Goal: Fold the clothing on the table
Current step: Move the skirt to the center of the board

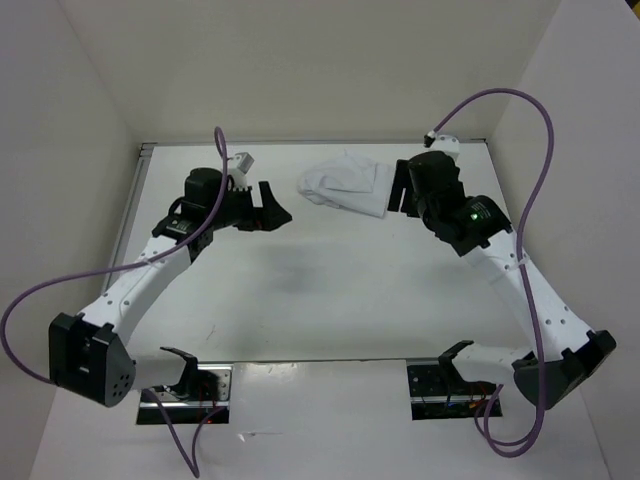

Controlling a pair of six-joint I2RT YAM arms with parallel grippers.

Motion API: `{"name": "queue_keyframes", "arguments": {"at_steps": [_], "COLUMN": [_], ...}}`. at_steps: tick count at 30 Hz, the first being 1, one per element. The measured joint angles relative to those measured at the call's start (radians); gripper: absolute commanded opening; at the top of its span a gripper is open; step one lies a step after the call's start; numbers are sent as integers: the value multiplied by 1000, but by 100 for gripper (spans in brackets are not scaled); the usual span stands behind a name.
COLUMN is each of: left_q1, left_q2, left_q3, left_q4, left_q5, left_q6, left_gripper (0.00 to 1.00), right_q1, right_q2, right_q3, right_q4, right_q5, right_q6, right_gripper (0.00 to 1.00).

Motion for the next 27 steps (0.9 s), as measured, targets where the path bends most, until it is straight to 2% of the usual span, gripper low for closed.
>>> {"name": "queue_keyframes", "arguments": {"at_steps": [6,11,16,20,27], "left_q1": [-32,-72,-72,-72,-72], "left_q2": [-196,-437,-604,-639,-566], "left_q3": [-89,-175,-248,-251,-269], "left_q4": [-71,-68,-123,-153,-178], "left_q5": [-82,-198,-312,-364,-385], "left_q6": [-20,-77,-98,-95,-98], "left_gripper": [100,100,100,100,100], "right_q1": [0,-5,-46,-116,-183], "right_q2": [100,200,371,574,808], "right_q3": [-41,-42,-25,-6,117], "right_q4": [49,107,164,205,244], "right_q5": [-79,-93,-82,-106,-145], "right_q6": [6,4,27,63,85], "right_gripper": [75,75,64,53,45]}}
